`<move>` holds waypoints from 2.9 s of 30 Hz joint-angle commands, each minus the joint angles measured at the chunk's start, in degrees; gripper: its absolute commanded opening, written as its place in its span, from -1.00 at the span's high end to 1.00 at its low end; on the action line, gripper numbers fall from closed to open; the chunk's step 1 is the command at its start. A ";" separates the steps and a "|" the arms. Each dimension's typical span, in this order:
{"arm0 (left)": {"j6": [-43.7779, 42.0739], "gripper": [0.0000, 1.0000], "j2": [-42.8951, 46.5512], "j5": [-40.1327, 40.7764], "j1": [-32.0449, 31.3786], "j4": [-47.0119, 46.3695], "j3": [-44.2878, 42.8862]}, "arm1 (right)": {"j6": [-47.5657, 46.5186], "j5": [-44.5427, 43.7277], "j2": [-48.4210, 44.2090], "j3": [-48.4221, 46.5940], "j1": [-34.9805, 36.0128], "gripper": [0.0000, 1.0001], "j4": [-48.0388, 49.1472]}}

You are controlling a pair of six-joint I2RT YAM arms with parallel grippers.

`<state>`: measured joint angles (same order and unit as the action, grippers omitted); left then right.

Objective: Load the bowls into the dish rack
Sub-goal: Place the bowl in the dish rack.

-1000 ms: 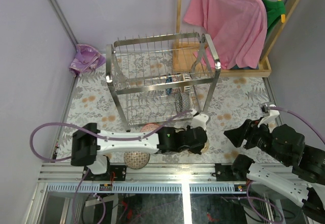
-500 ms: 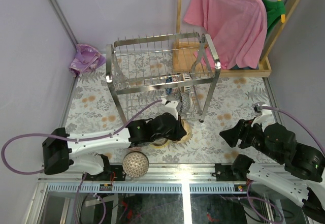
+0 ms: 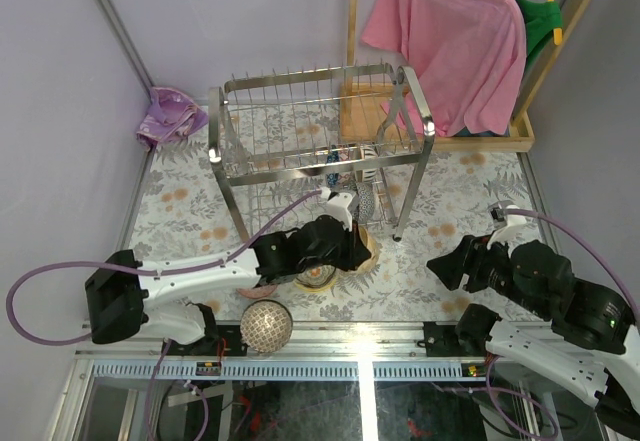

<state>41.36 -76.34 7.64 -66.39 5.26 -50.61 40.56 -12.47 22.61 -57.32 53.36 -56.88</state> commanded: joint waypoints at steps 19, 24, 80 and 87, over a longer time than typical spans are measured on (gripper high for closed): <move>12.65 1.00 11.77 -10.72 8.01 -3.48 4.08 | -1.02 4.03 0.32 3.59 0.12 -0.26 2.45; 17.44 1.00 11.66 -17.45 13.99 -15.12 9.83 | -0.84 4.05 0.01 3.26 0.10 -0.26 1.75; 24.99 1.00 -6.66 -24.28 33.69 -50.36 15.70 | -1.02 3.53 -3.03 8.03 0.12 -0.27 0.59; 31.71 1.00 -5.30 -20.26 33.66 -71.77 24.38 | -0.93 3.89 -3.26 8.34 0.12 -0.27 0.60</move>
<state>67.46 -83.15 -12.93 -32.53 -46.98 -28.99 40.69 -11.84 19.68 -49.17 53.36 -56.31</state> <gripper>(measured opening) 0.036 0.634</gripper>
